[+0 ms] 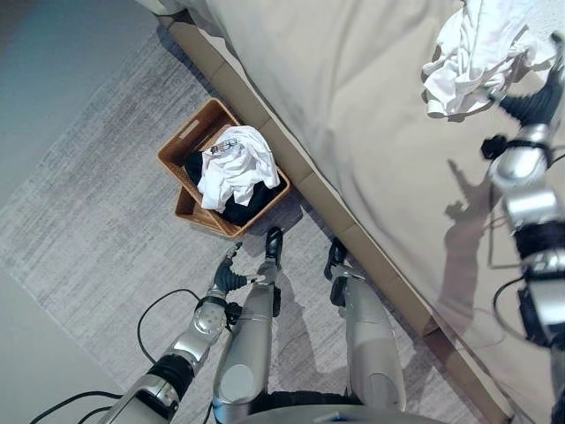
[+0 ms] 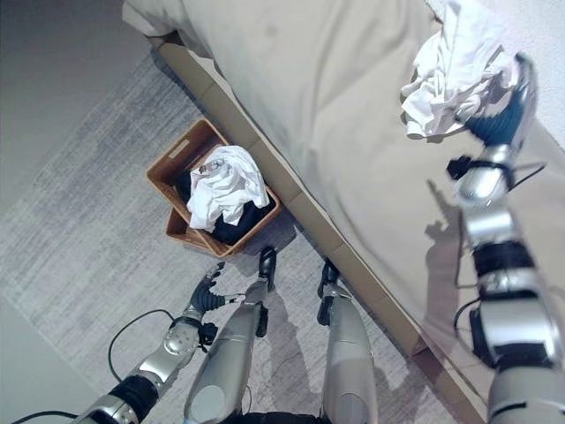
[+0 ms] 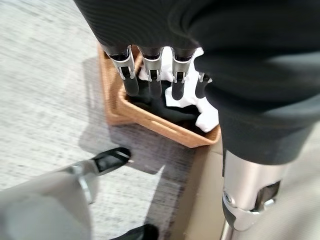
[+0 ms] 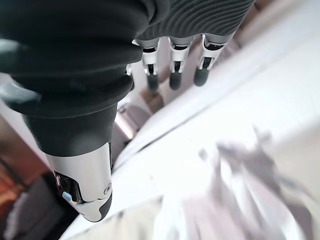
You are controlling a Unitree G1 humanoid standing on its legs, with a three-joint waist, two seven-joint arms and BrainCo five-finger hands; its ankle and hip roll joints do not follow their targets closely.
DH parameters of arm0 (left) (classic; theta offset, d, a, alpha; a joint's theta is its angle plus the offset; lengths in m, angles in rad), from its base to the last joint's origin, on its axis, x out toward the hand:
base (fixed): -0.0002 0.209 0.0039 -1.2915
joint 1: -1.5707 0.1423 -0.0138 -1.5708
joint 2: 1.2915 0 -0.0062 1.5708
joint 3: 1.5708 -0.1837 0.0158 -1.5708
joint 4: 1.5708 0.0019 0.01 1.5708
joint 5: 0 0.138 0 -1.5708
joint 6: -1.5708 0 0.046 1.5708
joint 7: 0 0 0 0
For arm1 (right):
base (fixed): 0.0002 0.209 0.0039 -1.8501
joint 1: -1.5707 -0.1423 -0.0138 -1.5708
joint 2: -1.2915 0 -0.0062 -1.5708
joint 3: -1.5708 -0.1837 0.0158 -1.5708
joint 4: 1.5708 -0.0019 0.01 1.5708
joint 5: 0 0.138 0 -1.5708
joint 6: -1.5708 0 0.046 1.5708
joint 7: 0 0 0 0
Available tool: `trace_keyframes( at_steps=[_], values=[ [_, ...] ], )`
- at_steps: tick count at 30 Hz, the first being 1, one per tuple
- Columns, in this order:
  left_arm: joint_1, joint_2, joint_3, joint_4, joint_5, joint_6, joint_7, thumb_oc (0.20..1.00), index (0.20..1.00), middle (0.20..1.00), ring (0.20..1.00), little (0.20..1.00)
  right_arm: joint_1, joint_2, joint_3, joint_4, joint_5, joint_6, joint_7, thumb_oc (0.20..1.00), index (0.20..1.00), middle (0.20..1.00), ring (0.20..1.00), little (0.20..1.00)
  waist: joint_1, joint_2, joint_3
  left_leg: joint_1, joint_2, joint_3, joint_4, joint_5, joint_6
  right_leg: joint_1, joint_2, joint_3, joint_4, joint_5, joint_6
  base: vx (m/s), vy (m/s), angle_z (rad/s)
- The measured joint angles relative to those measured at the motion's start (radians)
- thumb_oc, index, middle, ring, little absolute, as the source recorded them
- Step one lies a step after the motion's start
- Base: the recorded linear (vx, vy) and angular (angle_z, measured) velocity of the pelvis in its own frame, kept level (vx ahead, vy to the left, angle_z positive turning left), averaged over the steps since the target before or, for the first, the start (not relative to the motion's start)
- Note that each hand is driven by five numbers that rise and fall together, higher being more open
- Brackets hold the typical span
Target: Pick up clothes into the bucket
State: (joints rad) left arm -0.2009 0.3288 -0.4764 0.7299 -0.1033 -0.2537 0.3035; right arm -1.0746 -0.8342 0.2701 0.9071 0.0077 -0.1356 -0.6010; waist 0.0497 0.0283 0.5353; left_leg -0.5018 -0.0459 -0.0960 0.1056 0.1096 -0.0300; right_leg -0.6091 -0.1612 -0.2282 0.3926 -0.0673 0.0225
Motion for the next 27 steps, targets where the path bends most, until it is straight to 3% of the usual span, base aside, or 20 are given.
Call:
trace_keyframes(
  at_steps=[8,16,27],
  values=[
    [-0.005,-0.002,0.000,0.007,-0.051,-0.002,0.014,1.000,1.000,1.000,1.000,1.000,-0.258,-0.036,0.188,0.243,0.005,0.030,0.009,1.000,1.000,1.000,1.000,1.000,0.025,0.019,0.000,-0.061,-0.002,-0.018,-0.025,0.024,-0.006,-0.078,-0.005,-0.011,0.024,-0.007,-0.005,0.03,-0.011,0.04],
    [-0.016,-0.006,-0.007,-0.002,-0.089,-0.007,0.036,1.000,1.000,1.000,1.000,1.000,-0.418,-0.073,0.328,0.363,0.041,0.053,0.058,1.000,1.000,1.000,1.000,1.000,0.023,0.028,-0.001,-0.126,-0.016,-0.026,-0.041,0.050,-0.015,-0.162,-0.026,-0.015,0.062,-0.018,-0.008,0.06,-0.029,0.06],
    [-0.021,-0.019,-0.026,-0.077,-0.156,-0.008,0.038,1.000,1.000,1.000,1.000,1.000,-0.503,-0.098,0.371,0.451,0.188,0.062,0.191,1.000,1.000,1.000,1.000,1.000,0.021,0.030,-0.003,-0.234,-0.013,-0.036,-0.061,0.070,-0.016,-0.302,-0.029,-0.014,0.109,-0.036,-0.012,0.01,-0.010,0.02]
  ],
)
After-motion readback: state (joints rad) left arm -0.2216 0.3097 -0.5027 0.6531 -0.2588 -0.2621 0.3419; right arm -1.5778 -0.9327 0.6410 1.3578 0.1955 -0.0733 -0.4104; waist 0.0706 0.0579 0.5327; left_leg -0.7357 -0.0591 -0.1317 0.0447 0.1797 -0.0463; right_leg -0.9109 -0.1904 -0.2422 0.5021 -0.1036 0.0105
